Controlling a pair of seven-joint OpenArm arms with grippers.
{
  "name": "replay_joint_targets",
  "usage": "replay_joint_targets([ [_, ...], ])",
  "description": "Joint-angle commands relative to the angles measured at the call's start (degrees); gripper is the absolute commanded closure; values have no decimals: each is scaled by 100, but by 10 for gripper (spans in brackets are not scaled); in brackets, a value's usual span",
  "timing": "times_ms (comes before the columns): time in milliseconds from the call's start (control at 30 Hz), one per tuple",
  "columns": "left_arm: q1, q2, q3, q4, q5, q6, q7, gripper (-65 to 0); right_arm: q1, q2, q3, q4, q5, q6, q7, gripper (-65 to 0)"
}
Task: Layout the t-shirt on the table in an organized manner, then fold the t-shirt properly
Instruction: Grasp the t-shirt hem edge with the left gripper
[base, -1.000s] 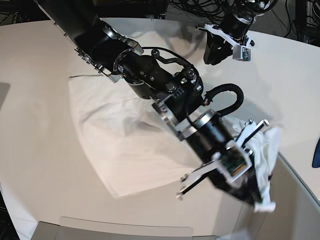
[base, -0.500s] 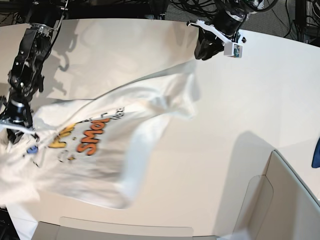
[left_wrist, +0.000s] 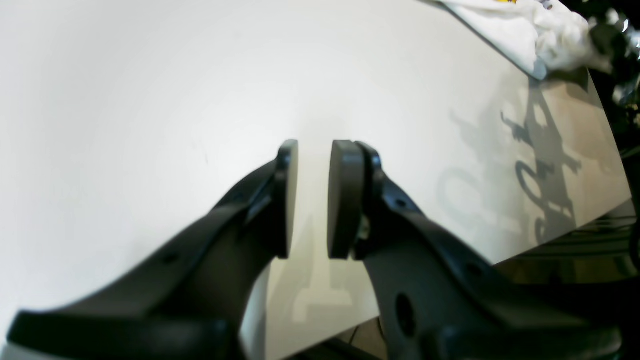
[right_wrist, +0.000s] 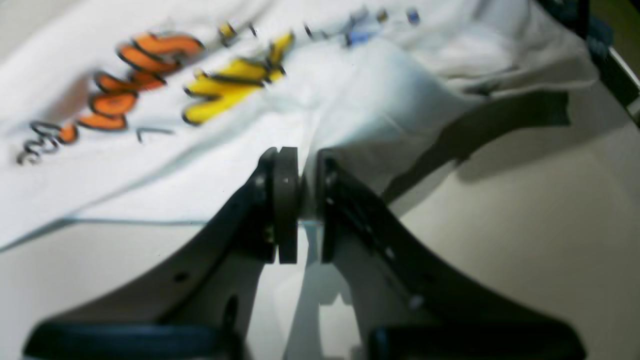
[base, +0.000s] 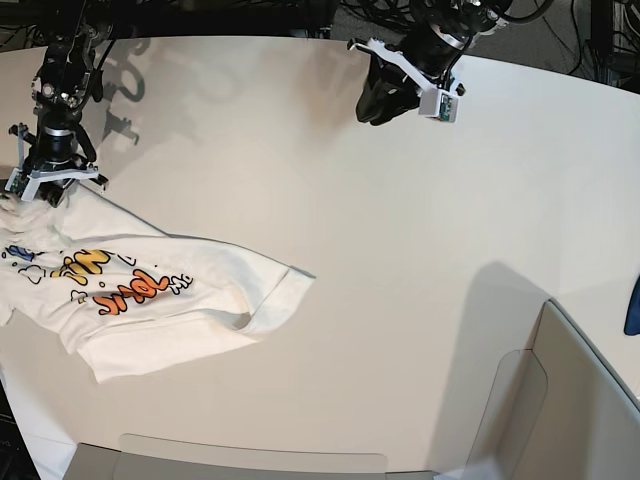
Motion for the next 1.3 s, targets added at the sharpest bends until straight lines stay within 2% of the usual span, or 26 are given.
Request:
replay_joint_targets([
  [0, -102, -20, -7, 130, -34, -49, -114, -112, -40, 85, 32, 177, -58, 40, 185, -65],
  [100, -472, -20, 11, 139, -60, -49, 53, -112, -366, 94, 6, 185, -58, 49, 185, -65],
  [200, -1316, 129, 160, 139, -368, -49, 1064, -110, -717, 147, -197, 194, -66, 49, 185, -65],
  [300, -2511, 358, 617, 104, -605, -49, 2224, -67, -1113, 296, -434, 238, -75, 49, 185, -41],
  [367, -3294, 428, 1118, -142, -596, -40, 2418, -9, -1315, 437, -619, 256, -75, 49, 185, -2],
  [600, -4727, 1114, 2103, -1338, -596, -40, 2470, 0, -1851, 885, -1102, 309, -75, 49, 185, 0],
  [733, -5491, 1448, 2332, -2138, -596, -40, 2470, 0, -2159, 894, -1164, 660, -75, 49, 185, 0],
  [867, -6116, 1624, 2358, -2868, -587, -58, 2418, 0, -2177, 885, -1120, 1065, -75, 49, 185, 0],
  [933, -6476, 1685, 2349, -3299, -587, -58, 2400, 0, -1957, 885, -1111, 1170, -75, 49, 212, 0],
  [1033, -6880, 1685, 2349, -4028, -587, -58, 2215, 0, -1429, 797, -1111, 1153, -75, 40, 194, -65],
  [1133, -7170, 1685, 2358, -4819, -587, -67, 1987, 0, -788, 533, -1111, 783, -75, 40, 185, -124],
  [1267, -7373, 1809, 2358, -5496, -587, -67, 1837, 0, -5, 481, -1102, -61, -75, 40, 177, -124],
])
